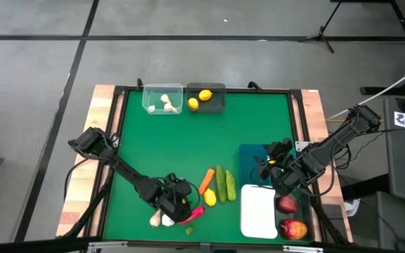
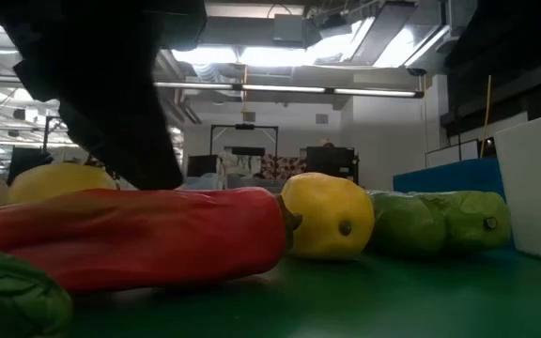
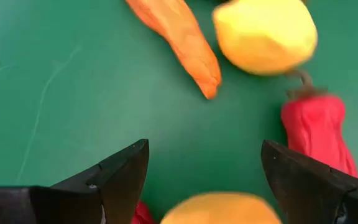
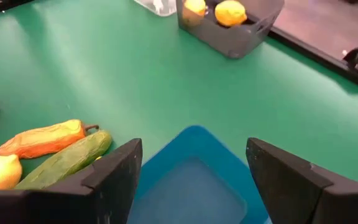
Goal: Sort produce into baskets
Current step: Put the yellow lemon into the top black bin
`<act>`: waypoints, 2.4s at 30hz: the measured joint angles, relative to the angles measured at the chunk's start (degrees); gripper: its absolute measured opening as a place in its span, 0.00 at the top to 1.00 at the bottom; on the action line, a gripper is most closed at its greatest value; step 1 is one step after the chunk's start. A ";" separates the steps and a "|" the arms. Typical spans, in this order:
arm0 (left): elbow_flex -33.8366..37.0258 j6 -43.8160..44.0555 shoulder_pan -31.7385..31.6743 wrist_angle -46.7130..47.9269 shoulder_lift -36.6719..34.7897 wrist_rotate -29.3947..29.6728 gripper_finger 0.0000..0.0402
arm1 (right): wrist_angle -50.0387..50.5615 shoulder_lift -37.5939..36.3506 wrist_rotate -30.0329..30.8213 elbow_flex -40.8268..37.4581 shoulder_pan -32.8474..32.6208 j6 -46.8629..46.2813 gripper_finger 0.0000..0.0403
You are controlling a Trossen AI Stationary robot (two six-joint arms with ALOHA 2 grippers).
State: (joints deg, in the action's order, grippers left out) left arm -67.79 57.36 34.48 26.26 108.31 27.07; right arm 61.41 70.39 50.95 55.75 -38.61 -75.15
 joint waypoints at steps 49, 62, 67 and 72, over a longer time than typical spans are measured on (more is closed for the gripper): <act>-0.23 -3.62 1.02 3.56 4.94 0.51 0.39 | 0.14 0.04 -1.64 0.00 0.00 8.17 0.28; 0.02 -13.87 -4.04 5.43 3.28 3.52 0.46 | -0.04 0.04 -1.60 0.00 0.00 8.10 0.28; 0.02 -20.69 -10.65 5.11 -0.85 11.64 0.47 | -0.41 0.04 -1.57 0.00 0.00 8.00 0.28; 0.02 -27.64 -20.38 2.00 -5.89 24.99 0.46 | -0.69 0.02 -1.49 0.00 0.00 7.98 0.28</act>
State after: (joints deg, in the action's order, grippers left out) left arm -67.77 29.73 14.10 28.26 102.42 52.06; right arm 60.71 70.41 49.45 55.75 -38.61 -67.18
